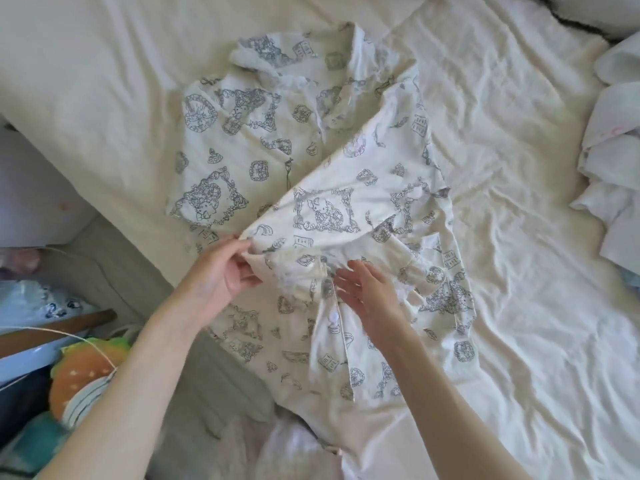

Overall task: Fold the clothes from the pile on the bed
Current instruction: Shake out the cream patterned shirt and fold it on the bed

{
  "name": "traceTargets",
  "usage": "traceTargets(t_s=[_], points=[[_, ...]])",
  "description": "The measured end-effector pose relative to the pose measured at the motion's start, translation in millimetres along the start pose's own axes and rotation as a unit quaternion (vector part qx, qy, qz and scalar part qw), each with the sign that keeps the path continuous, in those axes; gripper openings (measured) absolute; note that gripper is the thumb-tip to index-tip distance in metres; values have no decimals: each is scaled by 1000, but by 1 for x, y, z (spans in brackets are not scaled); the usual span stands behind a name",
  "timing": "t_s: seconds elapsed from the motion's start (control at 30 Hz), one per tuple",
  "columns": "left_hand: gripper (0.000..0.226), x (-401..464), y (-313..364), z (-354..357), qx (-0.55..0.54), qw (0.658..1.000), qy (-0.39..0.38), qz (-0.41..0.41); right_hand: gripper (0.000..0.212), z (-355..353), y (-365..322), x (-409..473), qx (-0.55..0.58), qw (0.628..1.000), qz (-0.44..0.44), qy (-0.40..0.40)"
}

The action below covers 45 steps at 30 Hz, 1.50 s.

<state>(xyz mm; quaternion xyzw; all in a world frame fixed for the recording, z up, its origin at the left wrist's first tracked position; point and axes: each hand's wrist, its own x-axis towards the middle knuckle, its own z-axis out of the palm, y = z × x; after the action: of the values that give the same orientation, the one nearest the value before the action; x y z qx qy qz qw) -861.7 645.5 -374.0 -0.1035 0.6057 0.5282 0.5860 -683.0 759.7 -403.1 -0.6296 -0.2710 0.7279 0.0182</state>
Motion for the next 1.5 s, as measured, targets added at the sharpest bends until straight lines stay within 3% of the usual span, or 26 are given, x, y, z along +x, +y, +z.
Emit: traceTargets(t_s=[0.1, 0.23, 0.37, 0.53, 0.63, 0.7, 0.8, 0.87, 0.97, 1.0, 1.07, 1.17, 1.27, 1.37, 1.5], points=[[11, 13, 12, -29, 15, 998, 48, -39, 18, 28, 5, 3, -14, 1000, 9, -17], [20, 33, 14, -47, 196, 966, 162, -40, 25, 64, 8, 10, -36, 999, 2, -12], [40, 34, 2, -40, 283, 942, 180, -3, 13, 82, 9, 16, -15, 1000, -3, 12], [3, 32, -26, -28, 203, 967, 144, -45, 20, 90, 12, 14, -53, 997, -36, 47], [14, 28, -25, -46, 33, 995, 60, -75, 20, 89, 11, 4, -106, 987, -101, 63], [18, 27, -24, -62, -71, 992, 63, -80, 22, 85, 13, -2, -123, 981, -133, 62], [26, 30, -28, -80, 12, 976, 190, -106, 18, 86, 23, 0, -198, 970, -129, 52], [44, 32, -28, -86, 76, 974, 182, -112, 22, 90, 34, 5, -297, 944, -135, 47], [73, 32, -23, -84, 134, 976, 131, -113, 16, 98, 44, 11, -296, 945, -130, 54], [69, 32, -24, -82, 168, 972, 134, -98, 16, 100, 46, 13, -265, 957, -109, 46], [39, 31, -26, -80, 221, 965, 127, -61, 22, 104, 50, 13, -215, 975, -50, 27], [23, 25, -30, -86, 164, 982, 86, -24, 20, 106, 52, 6, -187, 982, 24, -21], [28, 15, -33, -94, 130, 987, 84, 33, 25, 102, 60, -9, -179, 981, -68, -19], [35, 9, -41, -96, 108, 989, 88, 47, 36, 91, 79, -30, -226, 958, -175, -28], [17, 10, -50, -102, 209, 969, 124, 39, 23, 74, 91, -34, -355, 924, -89, -105]])
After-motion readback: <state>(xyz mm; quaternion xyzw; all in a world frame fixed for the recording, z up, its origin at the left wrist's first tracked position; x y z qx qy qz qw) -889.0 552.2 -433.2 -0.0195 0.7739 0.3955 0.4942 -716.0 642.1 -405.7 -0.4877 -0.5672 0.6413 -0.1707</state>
